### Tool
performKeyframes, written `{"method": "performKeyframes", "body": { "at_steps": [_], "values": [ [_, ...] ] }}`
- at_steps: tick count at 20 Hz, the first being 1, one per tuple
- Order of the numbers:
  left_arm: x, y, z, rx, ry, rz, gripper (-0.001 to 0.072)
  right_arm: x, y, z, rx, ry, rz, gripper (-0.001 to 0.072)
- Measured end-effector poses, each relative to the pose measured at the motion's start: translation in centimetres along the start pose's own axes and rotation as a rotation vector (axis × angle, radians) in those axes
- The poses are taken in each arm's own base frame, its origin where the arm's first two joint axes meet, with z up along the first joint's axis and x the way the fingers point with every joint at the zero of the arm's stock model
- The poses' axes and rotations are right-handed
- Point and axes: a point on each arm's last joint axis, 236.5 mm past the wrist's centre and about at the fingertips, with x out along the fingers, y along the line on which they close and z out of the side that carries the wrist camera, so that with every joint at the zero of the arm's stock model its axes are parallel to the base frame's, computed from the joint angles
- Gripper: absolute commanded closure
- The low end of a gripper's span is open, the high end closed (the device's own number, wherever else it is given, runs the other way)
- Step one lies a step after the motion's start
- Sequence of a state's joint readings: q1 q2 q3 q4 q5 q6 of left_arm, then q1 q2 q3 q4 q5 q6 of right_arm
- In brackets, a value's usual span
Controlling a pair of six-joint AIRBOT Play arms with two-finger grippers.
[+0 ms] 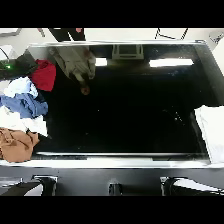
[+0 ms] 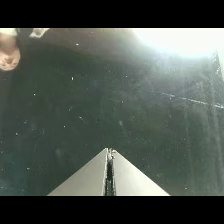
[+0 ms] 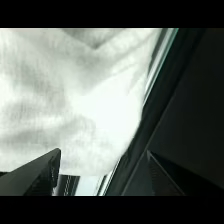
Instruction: Fold the clothes and pants, and hang the long-sleeved shirts on hangers.
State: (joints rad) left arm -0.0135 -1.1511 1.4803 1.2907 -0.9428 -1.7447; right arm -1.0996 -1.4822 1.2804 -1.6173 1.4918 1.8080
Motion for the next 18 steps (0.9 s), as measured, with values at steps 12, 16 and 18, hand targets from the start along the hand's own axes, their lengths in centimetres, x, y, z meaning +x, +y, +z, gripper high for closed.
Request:
{"method": "performKeyframes", "body": {
  "at_steps": [12, 16, 18],
  "values": [
    [6.0, 3.8, -3.7, 0.23, 0.196, 0.247, 0.0001, -24.1, 27.0, -2.1, -0.626, -0.65, 0.533, 0.0049],
    [7.6, 6.8, -15.3, 0.222, 0.626, 0.3, 0.0002, -14.8, 31.6, -13.2, -0.899, -0.289, 0.438, 0.005],
    [7.7, 6.7, -18.2, 0.233, 0.691, 0.278, 0.0002, -11.6, 31.7, -16.8, -0.981, -0.177, 0.384, 0.0048]
  ]
}}
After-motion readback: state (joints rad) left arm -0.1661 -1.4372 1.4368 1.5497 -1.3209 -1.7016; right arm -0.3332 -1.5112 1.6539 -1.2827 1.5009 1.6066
